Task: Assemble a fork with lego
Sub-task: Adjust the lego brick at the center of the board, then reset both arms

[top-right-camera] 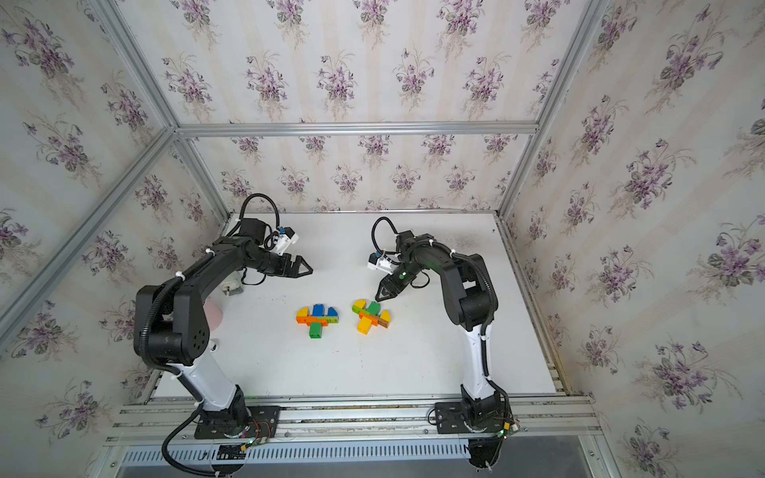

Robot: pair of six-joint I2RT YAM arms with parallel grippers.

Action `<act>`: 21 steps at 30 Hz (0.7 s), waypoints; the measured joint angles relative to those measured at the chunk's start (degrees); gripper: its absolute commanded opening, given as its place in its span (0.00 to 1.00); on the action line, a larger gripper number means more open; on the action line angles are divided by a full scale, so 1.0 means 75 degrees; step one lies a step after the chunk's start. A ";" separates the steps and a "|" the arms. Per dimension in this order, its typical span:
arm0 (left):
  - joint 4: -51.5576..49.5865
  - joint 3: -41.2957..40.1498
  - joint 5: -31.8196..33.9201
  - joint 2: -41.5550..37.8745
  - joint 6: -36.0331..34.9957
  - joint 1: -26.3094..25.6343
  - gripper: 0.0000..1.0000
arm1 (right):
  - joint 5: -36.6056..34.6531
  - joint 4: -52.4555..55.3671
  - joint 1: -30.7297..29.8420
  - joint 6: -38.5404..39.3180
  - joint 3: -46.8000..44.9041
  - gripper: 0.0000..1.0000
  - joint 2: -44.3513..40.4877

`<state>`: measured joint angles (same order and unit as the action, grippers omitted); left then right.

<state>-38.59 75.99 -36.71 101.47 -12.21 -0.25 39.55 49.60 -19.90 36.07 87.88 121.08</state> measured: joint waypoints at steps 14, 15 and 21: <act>0.2480 -0.2879 0.3060 -0.2113 0.1166 0.0414 1.00 | -0.2320 -0.4596 0.1419 -0.2591 -0.3934 1.00 -0.3561; 0.2757 -0.3107 0.3197 -0.2241 0.1268 0.0466 1.00 | -0.2565 -0.5109 0.1530 -0.2859 -0.4351 1.00 -0.3893; 0.4951 -0.4523 0.3529 -0.2547 0.1480 0.0542 1.00 | -0.3902 -0.7796 0.1915 -0.4051 -0.6435 1.00 -0.5345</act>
<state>-1.45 42.06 -10.24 82.37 -1.10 3.81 10.28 -8.86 -5.54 5.69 39.62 80.99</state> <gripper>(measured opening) 0.999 0.997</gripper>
